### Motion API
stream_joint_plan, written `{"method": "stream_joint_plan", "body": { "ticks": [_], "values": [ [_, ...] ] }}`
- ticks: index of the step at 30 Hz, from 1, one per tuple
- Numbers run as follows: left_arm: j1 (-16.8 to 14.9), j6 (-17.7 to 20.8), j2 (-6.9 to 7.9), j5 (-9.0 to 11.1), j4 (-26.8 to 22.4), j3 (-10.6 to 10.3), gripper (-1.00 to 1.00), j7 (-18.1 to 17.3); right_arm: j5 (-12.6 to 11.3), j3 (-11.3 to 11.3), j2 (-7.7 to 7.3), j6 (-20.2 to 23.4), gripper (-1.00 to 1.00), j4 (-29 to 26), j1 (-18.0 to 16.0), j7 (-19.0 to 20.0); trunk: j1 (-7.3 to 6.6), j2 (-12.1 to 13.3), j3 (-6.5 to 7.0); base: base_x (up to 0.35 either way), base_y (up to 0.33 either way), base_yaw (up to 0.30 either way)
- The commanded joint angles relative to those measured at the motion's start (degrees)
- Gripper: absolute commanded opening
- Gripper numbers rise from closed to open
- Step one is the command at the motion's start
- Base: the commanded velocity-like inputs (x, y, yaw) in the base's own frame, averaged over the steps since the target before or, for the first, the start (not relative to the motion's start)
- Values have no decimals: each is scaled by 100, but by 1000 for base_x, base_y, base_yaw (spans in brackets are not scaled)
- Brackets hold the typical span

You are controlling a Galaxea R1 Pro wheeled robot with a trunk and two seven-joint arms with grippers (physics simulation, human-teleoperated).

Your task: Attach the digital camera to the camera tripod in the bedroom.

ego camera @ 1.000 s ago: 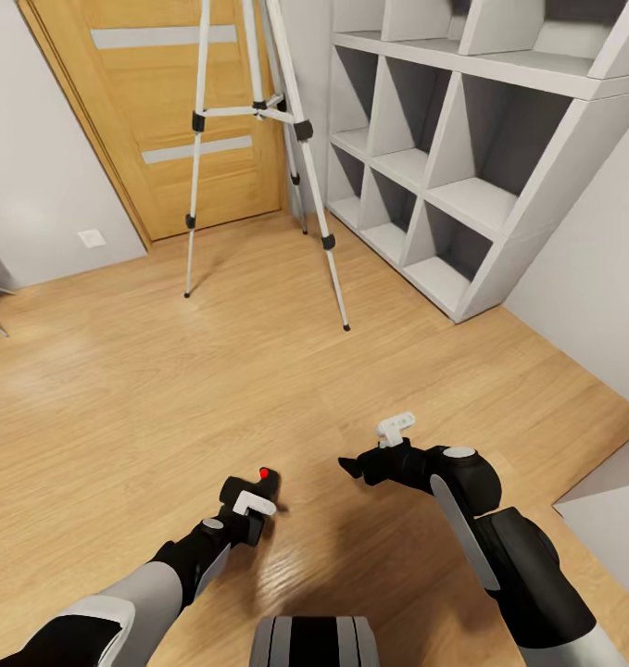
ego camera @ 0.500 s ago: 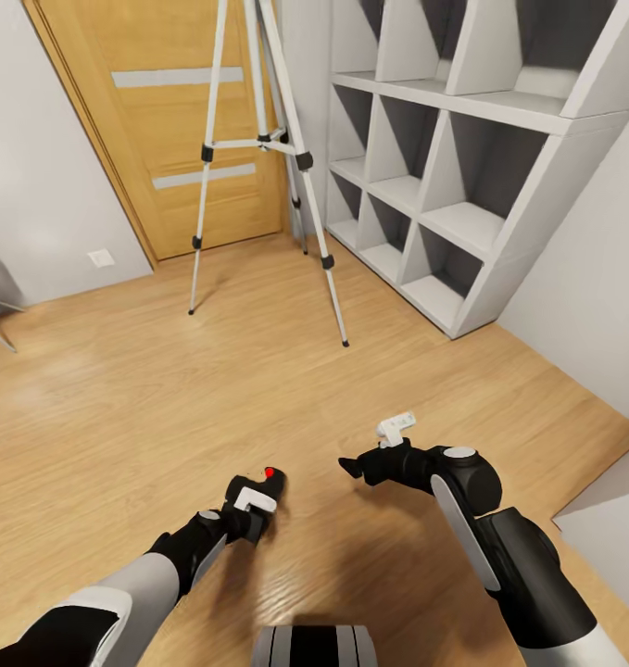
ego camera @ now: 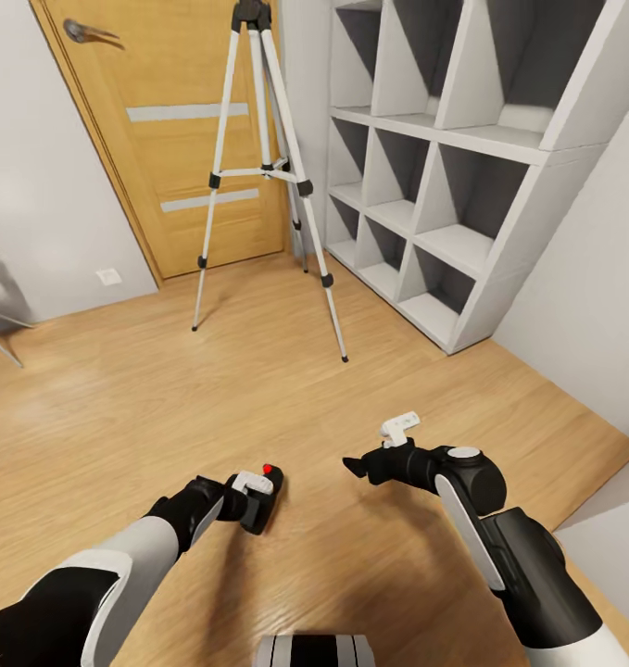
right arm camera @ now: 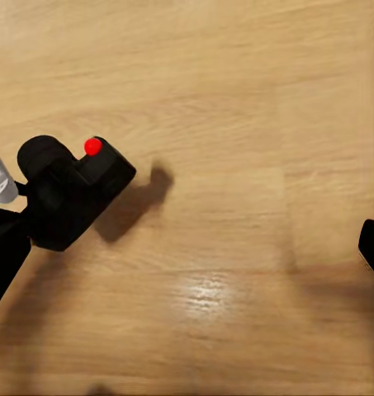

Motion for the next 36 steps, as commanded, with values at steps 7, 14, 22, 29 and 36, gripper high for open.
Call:
{"method": "stream_joint_plan", "body": {
  "ticks": [7, 14, 22, 29, 36],
  "values": [
    [215, 176, 23, 73, -341, 234, -100, -53, -11, 3, -16, -296, 100, -4, 37, 6, -19, 8, 152, 0, 0, 0],
    [602, 298, 164, 133, -826, 428, -100, -87, -14, 7, -18, -439, 100, -4, 51, 10, -37, 17, 307, 0, 0, 0],
    [1361, 1855, 301, 138, -3450, 492, -100, -645, -11, -8, -30, -489, 100, -4, 47, 18, -57, 28, 484, 0, 0, 0],
    [2149, 2667, 286, 136, -5467, 495, -100, -788, -10, -21, -40, -496, 100, -4, 34, 179, -75, 37, 639, 0, 0, 0],
    [2376, 2950, 267, 151, -6018, 462, -100, -839, -11, -20, -36, -498, 100, -4, 50, 332, -94, 47, 794, 0, 0, 0]
  ]
}}
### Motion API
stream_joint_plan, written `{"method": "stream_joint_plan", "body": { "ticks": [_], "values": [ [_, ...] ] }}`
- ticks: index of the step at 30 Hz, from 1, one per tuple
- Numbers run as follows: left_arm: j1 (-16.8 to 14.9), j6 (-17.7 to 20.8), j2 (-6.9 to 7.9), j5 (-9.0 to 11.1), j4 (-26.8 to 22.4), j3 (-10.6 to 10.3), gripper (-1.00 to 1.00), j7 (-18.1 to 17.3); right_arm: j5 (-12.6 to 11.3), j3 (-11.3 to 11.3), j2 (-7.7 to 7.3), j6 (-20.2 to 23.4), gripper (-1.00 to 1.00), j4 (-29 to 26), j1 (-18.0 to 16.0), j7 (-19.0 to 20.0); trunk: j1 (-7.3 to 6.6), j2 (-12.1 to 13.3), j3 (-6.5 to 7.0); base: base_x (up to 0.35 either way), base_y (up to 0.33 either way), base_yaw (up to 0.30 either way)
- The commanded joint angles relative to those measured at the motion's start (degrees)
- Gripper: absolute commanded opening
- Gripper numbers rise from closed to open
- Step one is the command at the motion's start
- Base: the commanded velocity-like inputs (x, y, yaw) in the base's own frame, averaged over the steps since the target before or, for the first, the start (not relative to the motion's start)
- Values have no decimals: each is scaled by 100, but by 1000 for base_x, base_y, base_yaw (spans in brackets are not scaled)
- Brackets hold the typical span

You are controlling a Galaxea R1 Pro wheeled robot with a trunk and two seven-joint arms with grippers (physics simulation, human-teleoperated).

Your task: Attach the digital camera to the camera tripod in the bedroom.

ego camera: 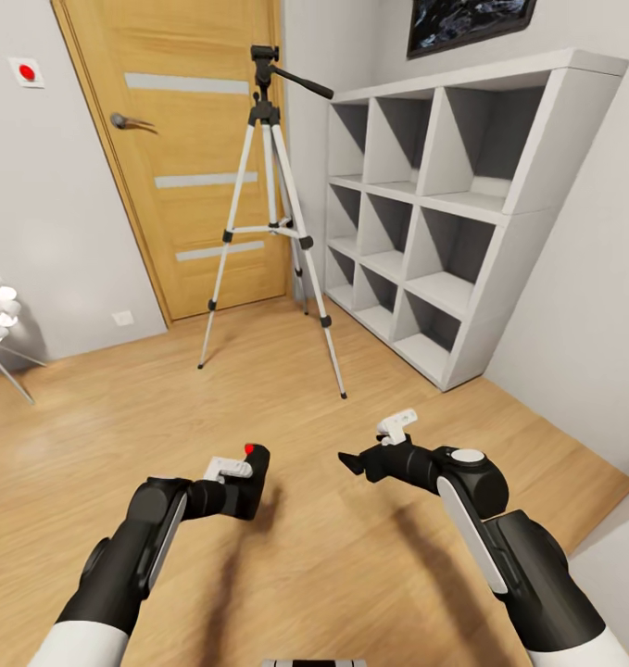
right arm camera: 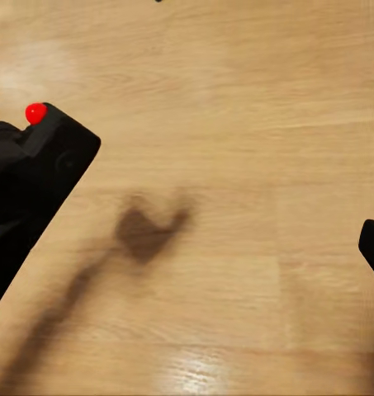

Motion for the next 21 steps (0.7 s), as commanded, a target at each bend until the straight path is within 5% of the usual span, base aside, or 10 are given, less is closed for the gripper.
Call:
{"method": "stream_joint_plan", "body": {
  "ticks": [1, 21],
  "values": [
    [5, 42, -2, -58, -30, 0, -100, -55, -18, 5, -3, 25, 100, -4, -3, 3, -3, 0, 18, 0, 0, 0],
    [35, 191, -11, -53, -112, -5, -100, -70, -20, -9, -7, -26, 100, -4, 1, 38, -55, 26, 461, 0, 0, 0]
  ]
}}
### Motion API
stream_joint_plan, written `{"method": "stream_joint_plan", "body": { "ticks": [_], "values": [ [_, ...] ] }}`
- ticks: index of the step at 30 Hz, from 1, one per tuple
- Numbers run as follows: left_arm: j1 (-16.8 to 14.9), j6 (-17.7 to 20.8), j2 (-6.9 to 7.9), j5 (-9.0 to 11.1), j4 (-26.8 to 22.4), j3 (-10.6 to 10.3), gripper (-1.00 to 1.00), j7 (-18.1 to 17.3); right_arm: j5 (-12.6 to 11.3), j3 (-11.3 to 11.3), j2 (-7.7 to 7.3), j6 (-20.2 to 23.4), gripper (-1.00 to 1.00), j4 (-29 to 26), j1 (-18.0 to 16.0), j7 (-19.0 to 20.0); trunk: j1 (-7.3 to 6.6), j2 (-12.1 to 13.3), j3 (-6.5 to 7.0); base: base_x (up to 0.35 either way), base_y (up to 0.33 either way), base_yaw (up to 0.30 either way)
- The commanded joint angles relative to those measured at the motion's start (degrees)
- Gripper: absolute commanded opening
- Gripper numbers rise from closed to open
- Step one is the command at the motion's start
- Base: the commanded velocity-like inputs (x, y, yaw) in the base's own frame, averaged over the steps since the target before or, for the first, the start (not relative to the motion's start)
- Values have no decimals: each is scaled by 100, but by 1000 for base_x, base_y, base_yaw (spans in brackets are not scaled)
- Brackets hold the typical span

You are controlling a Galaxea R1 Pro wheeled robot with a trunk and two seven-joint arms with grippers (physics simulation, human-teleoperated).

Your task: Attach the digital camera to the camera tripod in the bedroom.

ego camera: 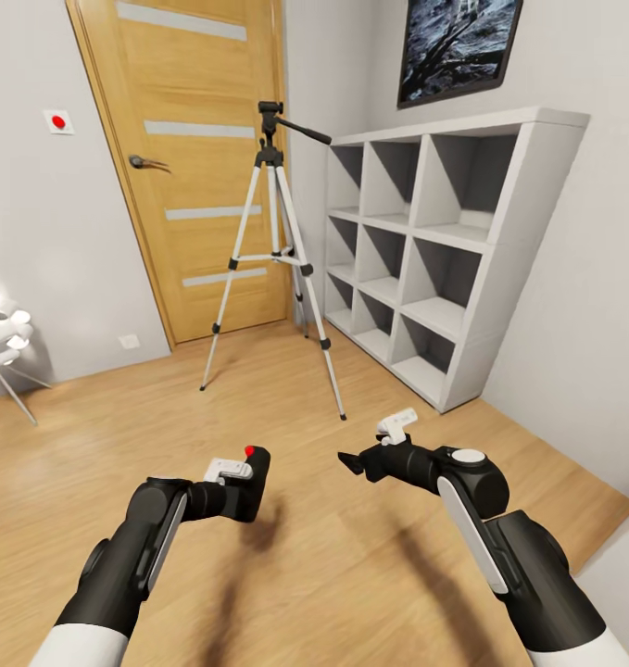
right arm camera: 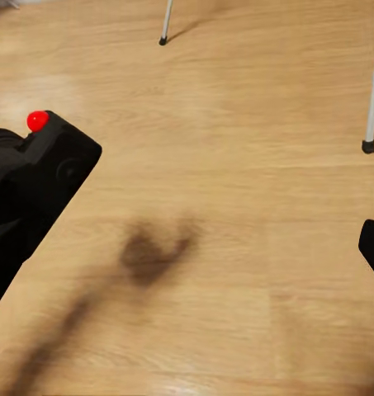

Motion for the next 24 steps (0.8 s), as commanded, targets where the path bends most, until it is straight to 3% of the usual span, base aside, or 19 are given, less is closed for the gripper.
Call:
{"method": "stream_joint_plan", "body": {
  "ticks": [1, 21, 24],
  "values": [
    [-3, 19, -2, -56, -6, 6, -100, -51, -19, 3, -4, 16, 100, -4, 0, -4, -3, -1, 17, 0, 0, 0],
    [-12, 4, -13, -31, 135, -10, -100, -24, -20, 33, 1, -16, 100, -4, 15, -3, -55, 26, 461, 0, 0, 0],
    [-12, 4, -13, -31, 144, -12, -100, -20, -20, 35, 3, -14, 100, -4, 15, -3, -121, 147, 514, 0, 0, 0]
  ]
}}
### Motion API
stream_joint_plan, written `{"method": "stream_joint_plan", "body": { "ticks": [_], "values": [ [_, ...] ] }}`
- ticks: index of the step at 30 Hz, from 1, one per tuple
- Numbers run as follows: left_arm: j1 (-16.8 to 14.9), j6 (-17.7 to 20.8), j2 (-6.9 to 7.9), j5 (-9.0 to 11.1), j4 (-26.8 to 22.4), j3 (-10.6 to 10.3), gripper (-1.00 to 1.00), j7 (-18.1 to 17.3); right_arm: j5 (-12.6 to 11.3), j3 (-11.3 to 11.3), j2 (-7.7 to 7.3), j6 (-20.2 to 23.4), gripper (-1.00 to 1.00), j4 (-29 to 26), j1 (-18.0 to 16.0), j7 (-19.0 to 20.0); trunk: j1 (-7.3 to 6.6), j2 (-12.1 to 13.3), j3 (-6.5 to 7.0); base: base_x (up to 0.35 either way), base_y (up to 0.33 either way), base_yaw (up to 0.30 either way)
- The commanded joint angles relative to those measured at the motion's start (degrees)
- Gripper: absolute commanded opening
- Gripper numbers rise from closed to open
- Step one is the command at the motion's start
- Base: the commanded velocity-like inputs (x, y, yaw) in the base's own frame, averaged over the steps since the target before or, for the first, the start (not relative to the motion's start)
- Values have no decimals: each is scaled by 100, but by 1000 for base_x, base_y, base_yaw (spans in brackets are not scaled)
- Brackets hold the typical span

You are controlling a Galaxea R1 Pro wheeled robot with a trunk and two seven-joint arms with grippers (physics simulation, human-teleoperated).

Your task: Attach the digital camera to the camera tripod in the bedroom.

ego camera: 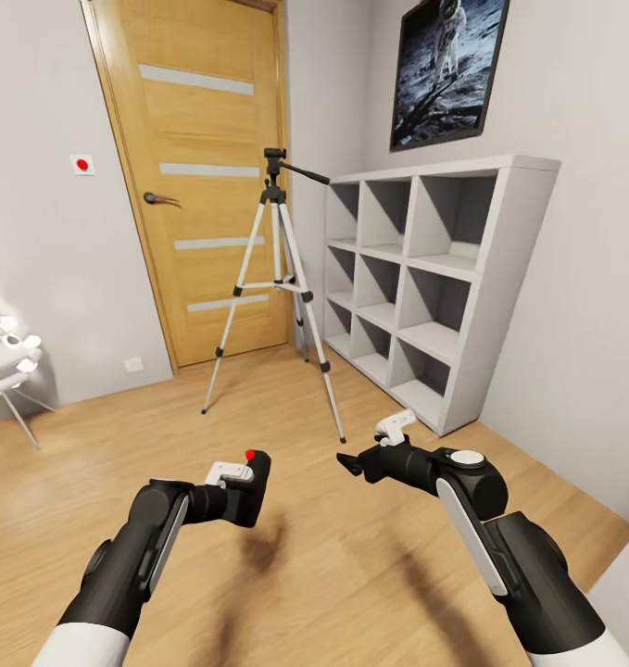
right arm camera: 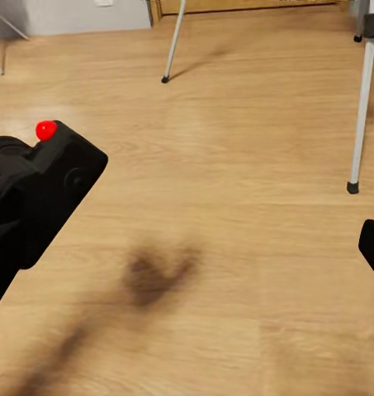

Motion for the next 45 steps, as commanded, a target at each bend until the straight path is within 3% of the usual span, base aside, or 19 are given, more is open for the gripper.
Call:
{"method": "stream_joint_plan", "body": {
  "ticks": [1, 45],
  "values": [
    [-3, 15, -2, -55, -4, 5, -100, -51, -20, 6, -2, 26, 100, -5, -5, -5, -24, 39, 13, 0, 0, 0],
    [-12, -1, -8, -73, 126, -7, -100, 18, -20, 10, 7, 27, 100, -5, -4, -5, -990, 1804, 702, 0, 0, 0]
  ]
}}
